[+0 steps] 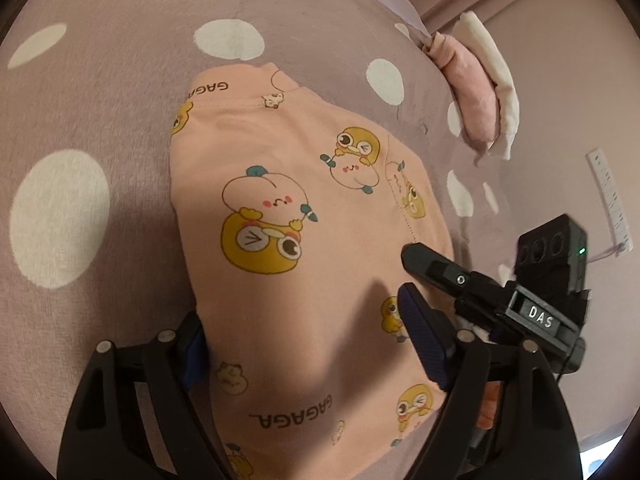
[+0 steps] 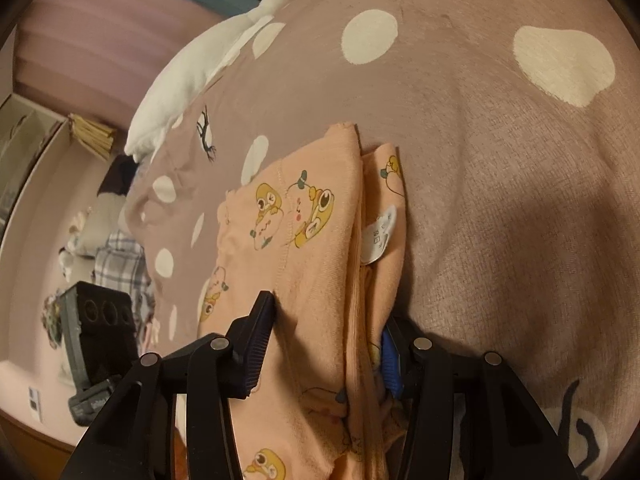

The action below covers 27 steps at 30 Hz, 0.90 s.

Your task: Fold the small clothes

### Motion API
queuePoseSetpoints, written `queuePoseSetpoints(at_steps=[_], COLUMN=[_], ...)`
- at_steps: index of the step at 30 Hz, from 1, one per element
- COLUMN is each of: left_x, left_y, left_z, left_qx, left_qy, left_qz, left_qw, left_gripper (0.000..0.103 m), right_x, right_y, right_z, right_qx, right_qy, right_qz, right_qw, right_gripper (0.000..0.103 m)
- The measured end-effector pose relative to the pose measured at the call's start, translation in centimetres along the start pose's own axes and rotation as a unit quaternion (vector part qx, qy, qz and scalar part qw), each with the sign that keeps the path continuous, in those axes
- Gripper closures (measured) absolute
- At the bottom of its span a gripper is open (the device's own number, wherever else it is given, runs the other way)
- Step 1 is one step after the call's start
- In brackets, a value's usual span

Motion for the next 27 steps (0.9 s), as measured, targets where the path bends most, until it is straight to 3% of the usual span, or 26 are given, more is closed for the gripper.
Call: queuePoseSetpoints(at_steps=[6, 13, 27], left_x=[-0.7, -0.3, 0.3], left_y=[0.1, 0.1, 0.1], left_z=[0.1, 0.4, 0.5], left_qx=[-0.004, -0.004, 0.0], left_qy=[-0.048, -0.084, -0.113], left_qz=[0.01, 0.028, 0.041], left_qw=[0.9988, 0.996, 0.9927], left_gripper=[0.045, 0.046, 0.057], right_x=[-0.1, -1.2, -3.5], right_y=[0.1, 0.4, 0.6], right_z=[0.0, 0.2, -0.5], right_qx=[0.008, 0.015, 0.038], right_qy=[0.029, 0.084, 0.135], right_qz=[-0.019, -0.058, -0.123], right_qw=[0.999, 0.995, 0.982], right_gripper=[0.063, 0.07, 0.076])
Point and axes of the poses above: each gripper's, at about its wrist camera, not at the fingertips, and z roughly the way its jaws point, x to its right, y to its underside, the point moved 8 cm from there along z, roughly the way its jaws point, and after that the axes turned 8 degrees about -x, right-handed, at the moved point
